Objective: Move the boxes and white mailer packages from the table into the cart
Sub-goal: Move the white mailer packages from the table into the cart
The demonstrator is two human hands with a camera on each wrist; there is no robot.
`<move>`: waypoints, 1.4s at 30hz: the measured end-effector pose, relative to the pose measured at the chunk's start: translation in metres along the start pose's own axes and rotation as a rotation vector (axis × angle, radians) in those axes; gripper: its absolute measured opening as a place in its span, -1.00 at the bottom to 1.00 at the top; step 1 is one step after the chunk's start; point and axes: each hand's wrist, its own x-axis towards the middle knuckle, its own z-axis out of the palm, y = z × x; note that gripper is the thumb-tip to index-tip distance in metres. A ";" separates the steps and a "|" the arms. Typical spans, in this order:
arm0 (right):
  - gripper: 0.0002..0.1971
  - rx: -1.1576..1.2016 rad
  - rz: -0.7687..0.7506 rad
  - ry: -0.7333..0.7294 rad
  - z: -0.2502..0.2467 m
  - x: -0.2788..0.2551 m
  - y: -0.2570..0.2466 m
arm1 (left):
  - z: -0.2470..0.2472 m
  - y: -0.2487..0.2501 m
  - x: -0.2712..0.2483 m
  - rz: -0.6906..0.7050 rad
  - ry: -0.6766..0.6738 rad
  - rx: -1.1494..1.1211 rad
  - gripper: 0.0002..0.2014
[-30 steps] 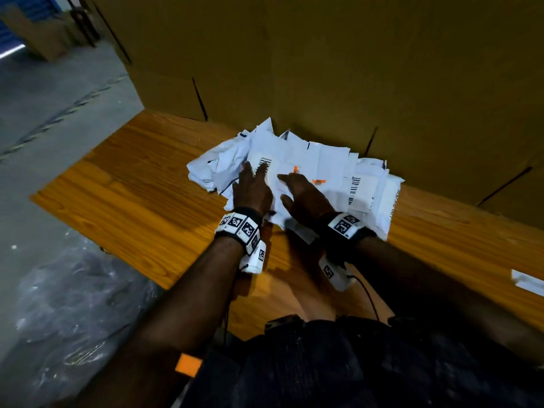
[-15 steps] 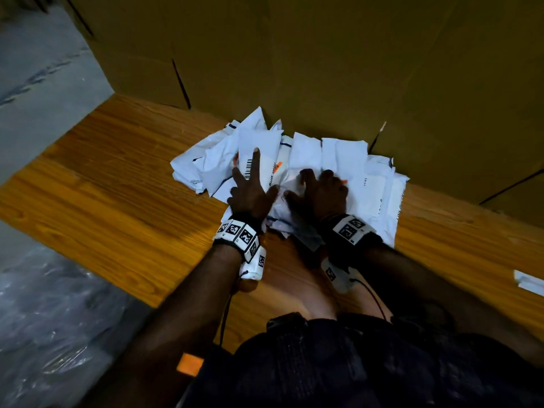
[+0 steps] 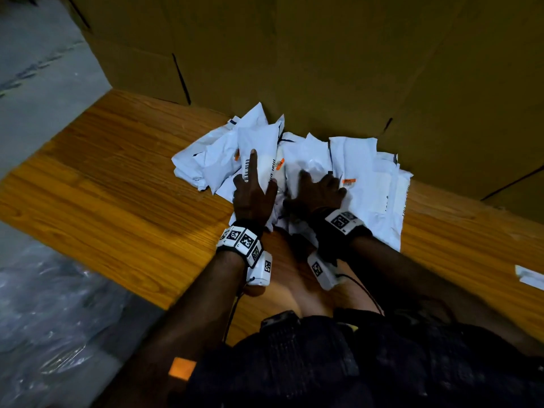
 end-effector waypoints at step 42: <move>-0.24 0.561 -0.022 0.507 0.028 -0.335 0.286 | 0.001 0.159 -0.342 0.343 -0.407 -0.401 -0.32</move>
